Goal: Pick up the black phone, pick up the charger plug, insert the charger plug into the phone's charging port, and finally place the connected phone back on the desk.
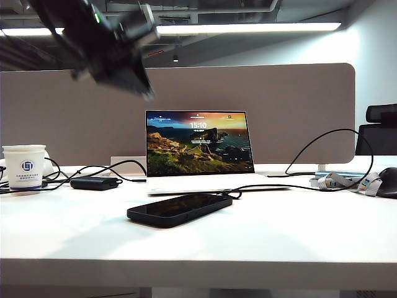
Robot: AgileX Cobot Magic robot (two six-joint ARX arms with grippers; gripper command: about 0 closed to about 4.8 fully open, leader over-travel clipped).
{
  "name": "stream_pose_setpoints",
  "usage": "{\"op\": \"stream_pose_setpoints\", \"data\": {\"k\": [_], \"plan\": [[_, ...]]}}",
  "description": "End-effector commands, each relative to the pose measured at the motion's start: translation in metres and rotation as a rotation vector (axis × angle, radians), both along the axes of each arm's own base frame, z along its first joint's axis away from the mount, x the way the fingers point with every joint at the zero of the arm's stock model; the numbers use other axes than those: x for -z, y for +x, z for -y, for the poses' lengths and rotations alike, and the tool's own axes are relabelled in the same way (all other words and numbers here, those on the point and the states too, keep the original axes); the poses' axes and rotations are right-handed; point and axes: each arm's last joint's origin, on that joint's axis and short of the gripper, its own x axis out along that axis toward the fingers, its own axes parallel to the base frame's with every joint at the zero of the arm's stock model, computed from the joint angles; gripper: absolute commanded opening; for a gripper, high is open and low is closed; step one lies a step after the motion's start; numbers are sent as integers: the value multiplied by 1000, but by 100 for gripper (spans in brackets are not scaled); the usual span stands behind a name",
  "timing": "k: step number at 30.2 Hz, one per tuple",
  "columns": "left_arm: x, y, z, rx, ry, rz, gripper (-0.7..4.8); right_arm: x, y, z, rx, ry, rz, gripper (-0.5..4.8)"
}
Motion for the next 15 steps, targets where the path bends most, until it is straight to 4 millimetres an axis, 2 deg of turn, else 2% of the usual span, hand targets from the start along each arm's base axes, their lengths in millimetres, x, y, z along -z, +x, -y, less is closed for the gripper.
{"op": "stream_pose_setpoints", "data": {"k": [1, 6, 8, 11, 15], "plan": [[-37, -21, -14, -131, 15, 139, -6, -13, -17, 8, 158, -11, 59, -9], [-88, -63, -36, -296, -5, 331, -6, -18, -40, 20, 349, -95, 80, -9], [-103, -79, -44, -332, -17, 391, -6, -16, -50, 23, 385, -119, 86, -9], [-115, -104, -56, -361, -31, 462, -6, -6, -69, 29, 420, -111, 117, -9], [-115, -132, -67, -360, -39, 514, -6, 18, -90, 34, 427, -78, 183, -9]]}}
